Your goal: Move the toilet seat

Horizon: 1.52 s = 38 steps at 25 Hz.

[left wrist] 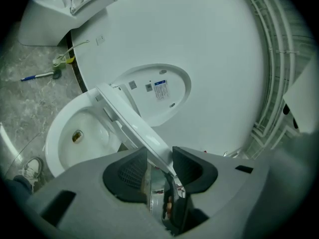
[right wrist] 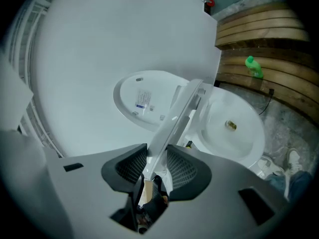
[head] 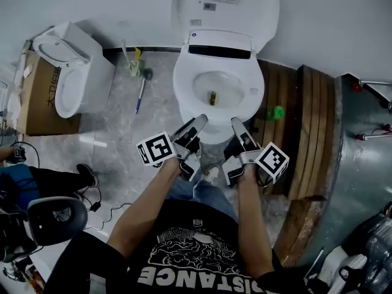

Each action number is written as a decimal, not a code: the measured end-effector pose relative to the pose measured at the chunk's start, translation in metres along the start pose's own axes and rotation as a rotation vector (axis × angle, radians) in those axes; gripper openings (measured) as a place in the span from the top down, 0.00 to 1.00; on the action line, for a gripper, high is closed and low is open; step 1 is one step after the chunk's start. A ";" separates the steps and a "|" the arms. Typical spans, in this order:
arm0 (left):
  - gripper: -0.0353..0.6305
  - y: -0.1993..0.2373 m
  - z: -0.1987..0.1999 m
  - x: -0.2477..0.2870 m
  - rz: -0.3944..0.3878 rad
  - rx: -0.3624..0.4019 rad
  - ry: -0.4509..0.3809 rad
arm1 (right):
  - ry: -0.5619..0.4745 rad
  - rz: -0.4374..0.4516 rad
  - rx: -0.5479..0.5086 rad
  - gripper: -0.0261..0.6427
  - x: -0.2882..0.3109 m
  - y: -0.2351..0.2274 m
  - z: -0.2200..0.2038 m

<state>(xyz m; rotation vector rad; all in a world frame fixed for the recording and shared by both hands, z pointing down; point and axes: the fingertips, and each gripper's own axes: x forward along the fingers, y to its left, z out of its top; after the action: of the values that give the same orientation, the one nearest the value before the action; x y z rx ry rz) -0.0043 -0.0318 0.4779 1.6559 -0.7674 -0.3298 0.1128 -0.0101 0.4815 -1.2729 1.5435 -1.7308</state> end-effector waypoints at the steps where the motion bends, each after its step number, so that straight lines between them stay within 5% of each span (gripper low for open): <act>1: 0.70 -0.003 0.005 0.005 -0.003 0.002 -0.001 | 0.002 0.000 0.001 0.77 0.004 0.004 0.005; 8: 0.71 -0.044 0.035 0.017 -0.064 0.026 -0.012 | -0.021 0.055 -0.020 0.74 0.017 0.051 0.030; 21: 0.71 -0.110 0.077 0.012 -0.212 -0.067 -0.053 | -0.115 0.181 -0.017 0.73 0.015 0.130 0.038; 38: 0.72 -0.137 0.156 0.086 -0.264 -0.128 -0.034 | -0.202 0.245 0.064 0.72 0.088 0.181 0.110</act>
<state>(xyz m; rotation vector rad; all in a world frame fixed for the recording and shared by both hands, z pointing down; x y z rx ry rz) 0.0077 -0.1978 0.3270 1.6349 -0.5409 -0.5824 0.1297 -0.1808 0.3295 -1.1356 1.4484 -1.4402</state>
